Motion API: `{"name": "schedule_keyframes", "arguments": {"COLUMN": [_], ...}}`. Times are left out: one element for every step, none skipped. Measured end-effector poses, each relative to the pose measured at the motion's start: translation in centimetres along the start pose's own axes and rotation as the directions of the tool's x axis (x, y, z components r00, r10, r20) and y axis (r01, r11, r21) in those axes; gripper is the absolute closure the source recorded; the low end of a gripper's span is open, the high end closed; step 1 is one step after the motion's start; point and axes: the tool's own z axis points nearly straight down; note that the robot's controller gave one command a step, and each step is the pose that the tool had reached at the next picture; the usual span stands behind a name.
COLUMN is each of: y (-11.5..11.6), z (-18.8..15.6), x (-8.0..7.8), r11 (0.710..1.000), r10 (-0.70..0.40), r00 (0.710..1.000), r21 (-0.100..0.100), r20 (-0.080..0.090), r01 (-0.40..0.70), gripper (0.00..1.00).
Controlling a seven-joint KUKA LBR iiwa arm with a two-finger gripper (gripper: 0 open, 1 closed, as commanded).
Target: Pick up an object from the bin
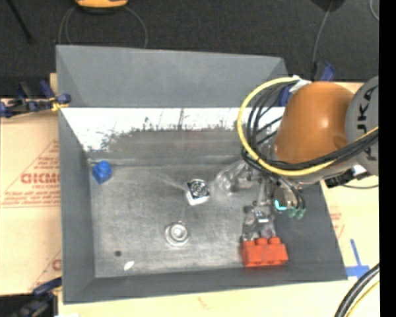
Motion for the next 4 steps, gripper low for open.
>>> {"name": "schedule_keyframes", "arguments": {"y": [1.5, 6.7, 10.8, 10.8], "z": [12.4, 12.8, 12.8, 12.6], "x": [-4.2, -0.9, -1.4, -1.6], "r11": [0.986, 0.933, 0.921, 0.921], "r10": [-0.169, -0.36, -0.389, -0.389], "r00": [0.986, 0.933, 0.921, 0.921], "r21": [0.001, 0.008, 0.007, 0.007], "r20": [0.006, 0.019, 0.014, 0.021], "r01": [0.169, 0.36, 0.389, 0.389], "gripper": [0.0, 0.0, 0.0, 1.0]}}
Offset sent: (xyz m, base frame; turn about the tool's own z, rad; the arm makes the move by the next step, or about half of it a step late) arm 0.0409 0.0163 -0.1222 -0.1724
